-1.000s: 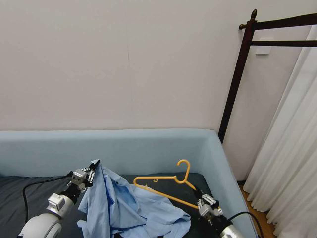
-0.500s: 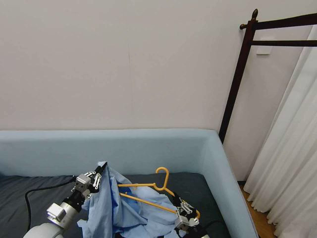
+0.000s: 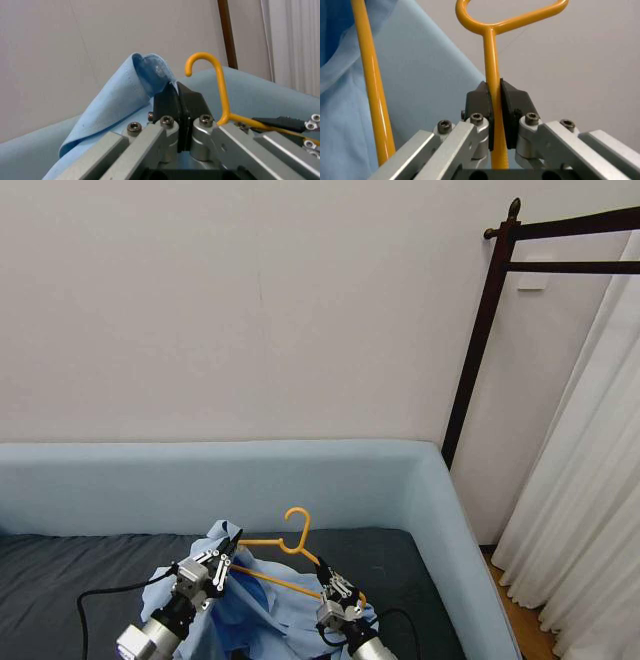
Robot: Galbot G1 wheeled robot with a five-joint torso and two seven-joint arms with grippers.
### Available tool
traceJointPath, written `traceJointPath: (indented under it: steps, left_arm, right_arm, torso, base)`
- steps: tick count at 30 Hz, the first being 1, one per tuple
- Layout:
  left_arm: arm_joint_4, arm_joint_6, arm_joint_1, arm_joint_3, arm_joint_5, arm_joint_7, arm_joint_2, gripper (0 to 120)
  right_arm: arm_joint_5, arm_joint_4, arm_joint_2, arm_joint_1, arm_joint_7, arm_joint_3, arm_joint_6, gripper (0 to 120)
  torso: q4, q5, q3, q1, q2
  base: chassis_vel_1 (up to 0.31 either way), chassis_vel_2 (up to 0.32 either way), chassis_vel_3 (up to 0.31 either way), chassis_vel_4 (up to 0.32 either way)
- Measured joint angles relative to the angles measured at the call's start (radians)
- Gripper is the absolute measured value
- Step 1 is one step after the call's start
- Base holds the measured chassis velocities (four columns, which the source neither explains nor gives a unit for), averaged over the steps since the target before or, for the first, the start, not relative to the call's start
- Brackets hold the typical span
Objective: Pick up the clothes from the sofa and hang them on the clothes hanger.
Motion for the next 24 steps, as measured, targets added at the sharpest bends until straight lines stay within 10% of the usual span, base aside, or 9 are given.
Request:
traceJointPath:
  steps: [24]
  left_arm:
    - [0.026, -0.022, -0.022, -0.026, 0.004, 0.004, 0.007, 0]
  right_arm:
    - [-0.191, 0.019, -0.093, -0.081, -0.065, 0.128, 0.156, 4]
  torso:
    - [-0.0003, 0.0001, 0.0, 0.0, 0.0]
  base:
    - [0.0, 0.0, 0.0, 0.0]
